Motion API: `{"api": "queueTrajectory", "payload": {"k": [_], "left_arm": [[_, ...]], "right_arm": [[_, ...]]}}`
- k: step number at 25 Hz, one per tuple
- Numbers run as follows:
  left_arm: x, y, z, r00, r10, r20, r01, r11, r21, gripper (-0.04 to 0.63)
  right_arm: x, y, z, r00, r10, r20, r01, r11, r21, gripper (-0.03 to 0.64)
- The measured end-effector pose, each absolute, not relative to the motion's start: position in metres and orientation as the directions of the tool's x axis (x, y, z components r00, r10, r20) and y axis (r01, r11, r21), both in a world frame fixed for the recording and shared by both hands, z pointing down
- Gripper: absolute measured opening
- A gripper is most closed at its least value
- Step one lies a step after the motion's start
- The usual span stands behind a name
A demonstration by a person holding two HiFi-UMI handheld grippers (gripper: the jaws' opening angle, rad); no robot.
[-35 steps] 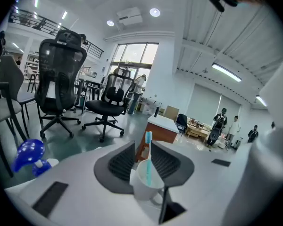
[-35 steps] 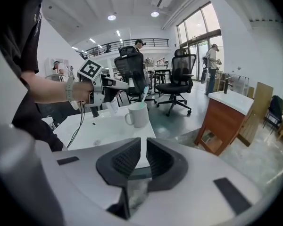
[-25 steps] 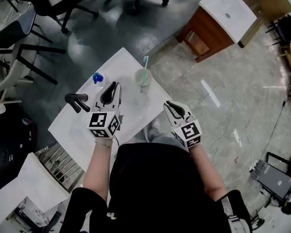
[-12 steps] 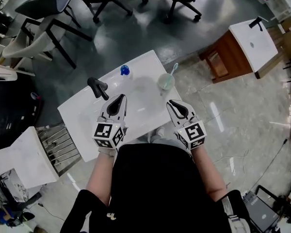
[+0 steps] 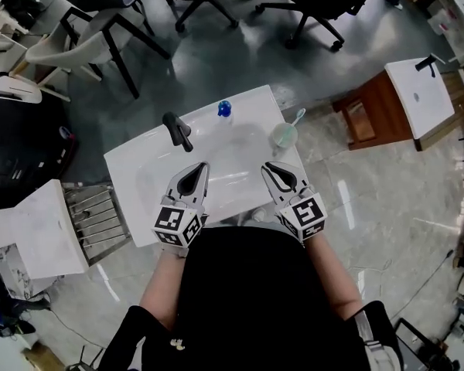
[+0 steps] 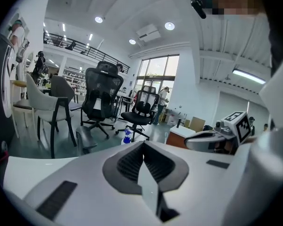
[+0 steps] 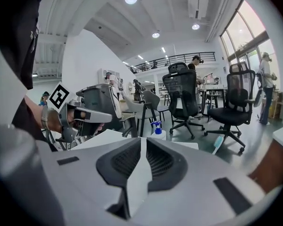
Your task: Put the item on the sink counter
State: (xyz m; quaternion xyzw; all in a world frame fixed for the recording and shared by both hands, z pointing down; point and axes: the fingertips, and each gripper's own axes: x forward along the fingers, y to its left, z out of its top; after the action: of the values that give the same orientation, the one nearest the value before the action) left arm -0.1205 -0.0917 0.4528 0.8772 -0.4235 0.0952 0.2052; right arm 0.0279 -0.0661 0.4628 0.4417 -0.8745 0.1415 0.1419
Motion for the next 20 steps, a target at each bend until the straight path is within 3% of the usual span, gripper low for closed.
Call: {"api": "queueTrajectory", "payload": {"k": [20], "left_arm": [[-0.144, -0.083, 0.458, 0.588, -0.731, 0.346, -0.808, -0.521, 0.274, 0.023]], "right_arm": [[-0.001, -0.066, 0.46, -0.593, -0.712, 0.376, -0.79, 0.604, -0.103, 0.051]]}}
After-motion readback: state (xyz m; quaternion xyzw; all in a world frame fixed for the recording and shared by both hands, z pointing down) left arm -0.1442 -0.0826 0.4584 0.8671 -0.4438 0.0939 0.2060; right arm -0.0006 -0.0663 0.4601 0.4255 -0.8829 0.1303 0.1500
